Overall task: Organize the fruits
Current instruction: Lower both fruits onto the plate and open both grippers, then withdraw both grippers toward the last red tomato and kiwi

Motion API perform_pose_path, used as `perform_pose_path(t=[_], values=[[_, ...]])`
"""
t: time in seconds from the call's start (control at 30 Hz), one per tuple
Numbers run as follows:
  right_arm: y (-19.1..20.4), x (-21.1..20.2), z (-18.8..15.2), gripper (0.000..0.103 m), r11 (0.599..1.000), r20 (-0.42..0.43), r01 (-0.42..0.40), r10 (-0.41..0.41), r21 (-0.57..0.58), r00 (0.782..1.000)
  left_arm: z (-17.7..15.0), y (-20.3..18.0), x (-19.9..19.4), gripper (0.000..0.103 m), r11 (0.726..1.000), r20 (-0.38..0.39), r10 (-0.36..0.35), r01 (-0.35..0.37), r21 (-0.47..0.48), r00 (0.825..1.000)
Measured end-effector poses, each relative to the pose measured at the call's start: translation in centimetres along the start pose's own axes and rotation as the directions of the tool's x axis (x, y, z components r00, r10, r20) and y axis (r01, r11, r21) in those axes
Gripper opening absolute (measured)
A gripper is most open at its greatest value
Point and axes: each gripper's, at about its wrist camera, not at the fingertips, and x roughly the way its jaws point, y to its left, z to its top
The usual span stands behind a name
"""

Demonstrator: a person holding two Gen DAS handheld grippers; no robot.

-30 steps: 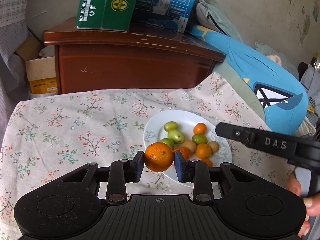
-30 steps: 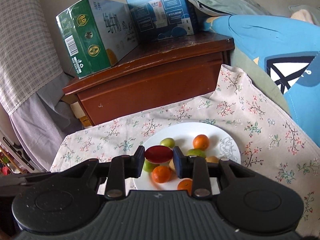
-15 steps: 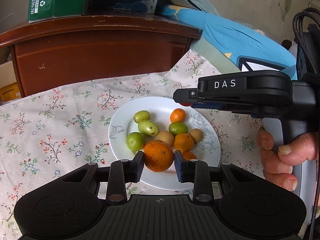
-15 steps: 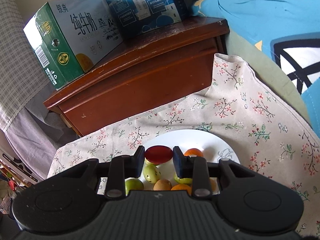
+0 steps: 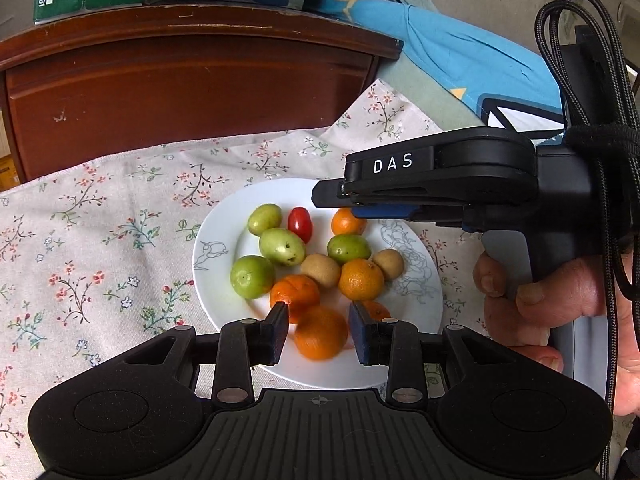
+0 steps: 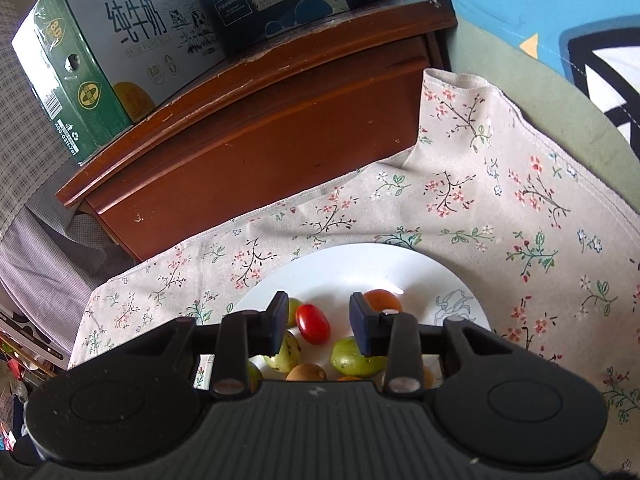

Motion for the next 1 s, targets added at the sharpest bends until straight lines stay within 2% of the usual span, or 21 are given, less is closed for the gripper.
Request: perform_pose_path(t=[0.07,0.1,0.13,0.3,0.47,0.53,0.8,1.0], values=[[-0.1,-0.1,0.0,0.036,1.000,-0.001,-0.004,0.004,0.012,1.000,0.2,0.0,-0.4,0.054,1.000,0.019,0.004,-0.004,-0.010,1.000],[-0.1,-0.1,0.1,0.037,1.000,0.000,-0.003,0.003,0.014,1.000,0.3,0.0,-0.8,0.068,1.000,0.041,0.010,-0.009,-0.016,0.999],[-0.1,-0.2,0.1,0.038,1.000,0.002,0.000,0.000,0.013,1.000,0.4,-0.1,-1.1,0.073,1.000,0.057,0.014,-0.013,-0.017,0.998],[0.2,-0.9,0.4,0.041,1.000,0.020,0.000,0.000,0.006,1.000,1.2,0.4,-2.9,0.073,0.999,0.082,0.041,-0.038,-0.034,0.996],[0.7,-2.1,0.5,0.042,1.000,0.033,-0.009,0.010,-0.008,0.999,1.8,1.3,-4.7,0.073,0.993,0.076,0.112,-0.108,-0.050,0.991],[0.9,-2.7,0.2,0.043,1.000,0.034,-0.012,0.012,-0.010,0.999,1.9,1.9,-5.6,0.078,0.990,0.077,0.127,-0.123,-0.064,0.989],[2.2,-4.8,-1.5,0.044,0.999,0.028,-0.031,0.032,-0.023,0.999,1.8,4.3,-10.2,0.082,0.974,0.111,0.210,-0.198,-0.111,0.971],[3.8,-6.1,-3.6,0.045,0.997,0.014,-0.045,0.046,-0.070,0.999,0.9,6.1,-12.3,0.084,0.958,0.108,0.250,-0.230,-0.170,0.962]])
